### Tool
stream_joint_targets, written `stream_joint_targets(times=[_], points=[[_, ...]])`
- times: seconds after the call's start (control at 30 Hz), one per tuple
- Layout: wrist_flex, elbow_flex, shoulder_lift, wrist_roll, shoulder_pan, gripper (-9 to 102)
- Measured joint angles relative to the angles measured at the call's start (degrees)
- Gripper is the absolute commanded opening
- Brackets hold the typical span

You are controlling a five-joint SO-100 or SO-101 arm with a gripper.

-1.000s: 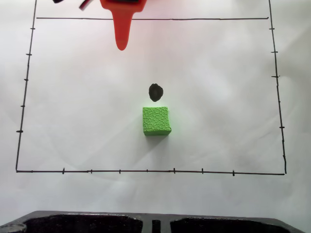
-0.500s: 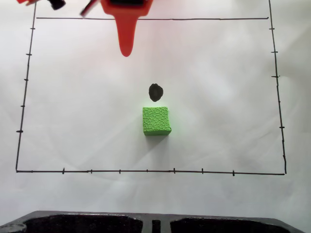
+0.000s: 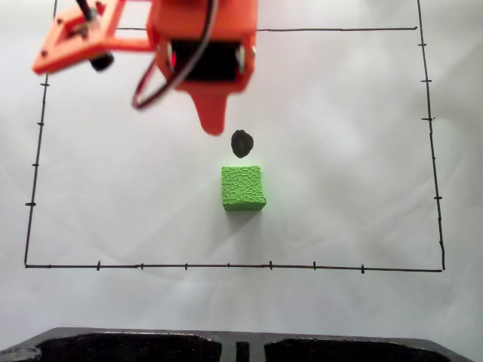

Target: Grasp the colored block, Place it on the black dot, and then return the arm to the default position.

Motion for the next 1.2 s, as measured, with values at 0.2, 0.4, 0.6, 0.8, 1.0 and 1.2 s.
stream_joint_targets(times=[0.2,0.4,0.6,0.8,1.0,1.2], points=[[0.18,-5.80,-7.73,0.79,-2.90,12],[0.18,-7.29,-11.16,2.29,-2.81,25],[0.44,-7.82,-12.92,3.16,-2.81,33],[2.99,-10.20,-15.91,3.78,-2.81,37],[2.90,-10.81,-18.11,4.22,-2.99,37],[2.20,-12.22,-23.20,4.75,-3.16,37]])
